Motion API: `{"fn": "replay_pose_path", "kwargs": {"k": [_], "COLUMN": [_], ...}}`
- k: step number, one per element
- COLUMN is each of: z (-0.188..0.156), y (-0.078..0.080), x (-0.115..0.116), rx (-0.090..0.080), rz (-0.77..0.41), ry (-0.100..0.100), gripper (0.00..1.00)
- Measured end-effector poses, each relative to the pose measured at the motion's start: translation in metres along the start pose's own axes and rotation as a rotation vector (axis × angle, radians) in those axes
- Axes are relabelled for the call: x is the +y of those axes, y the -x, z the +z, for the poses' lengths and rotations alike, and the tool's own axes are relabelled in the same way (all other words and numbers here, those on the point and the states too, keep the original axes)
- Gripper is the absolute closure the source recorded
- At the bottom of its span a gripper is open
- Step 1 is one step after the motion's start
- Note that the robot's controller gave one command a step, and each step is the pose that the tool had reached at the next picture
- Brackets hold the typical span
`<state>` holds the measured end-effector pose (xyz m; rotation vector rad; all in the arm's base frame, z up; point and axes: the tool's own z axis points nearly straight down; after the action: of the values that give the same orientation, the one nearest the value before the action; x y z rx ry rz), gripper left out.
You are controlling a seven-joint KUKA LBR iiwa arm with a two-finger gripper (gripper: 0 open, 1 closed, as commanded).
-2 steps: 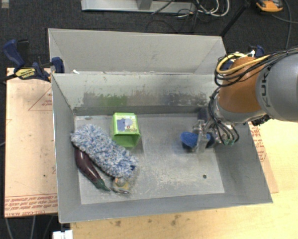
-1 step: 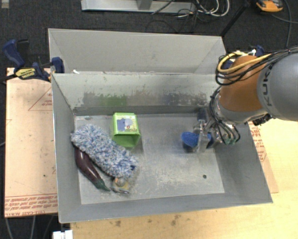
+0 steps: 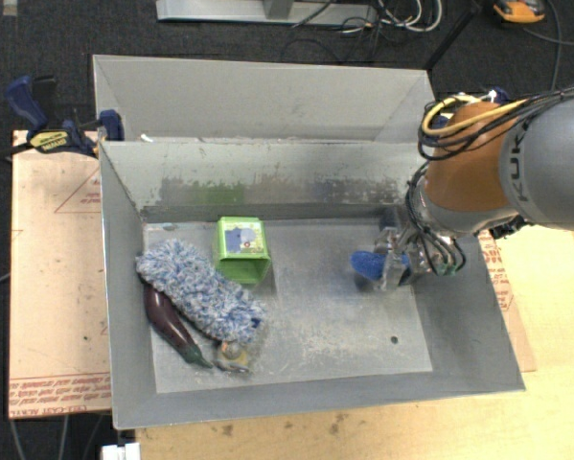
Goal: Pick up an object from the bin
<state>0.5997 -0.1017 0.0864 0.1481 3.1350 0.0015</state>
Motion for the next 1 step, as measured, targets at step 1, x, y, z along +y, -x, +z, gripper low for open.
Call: {"fn": "replay_pose_path", "kwargs": {"k": [1], "z": [-0.0113], "y": [-0.0011], "x": [0.0002], "rx": [0.005], "rz": [0.000], "ry": [0.000], "gripper": [1.00]}}
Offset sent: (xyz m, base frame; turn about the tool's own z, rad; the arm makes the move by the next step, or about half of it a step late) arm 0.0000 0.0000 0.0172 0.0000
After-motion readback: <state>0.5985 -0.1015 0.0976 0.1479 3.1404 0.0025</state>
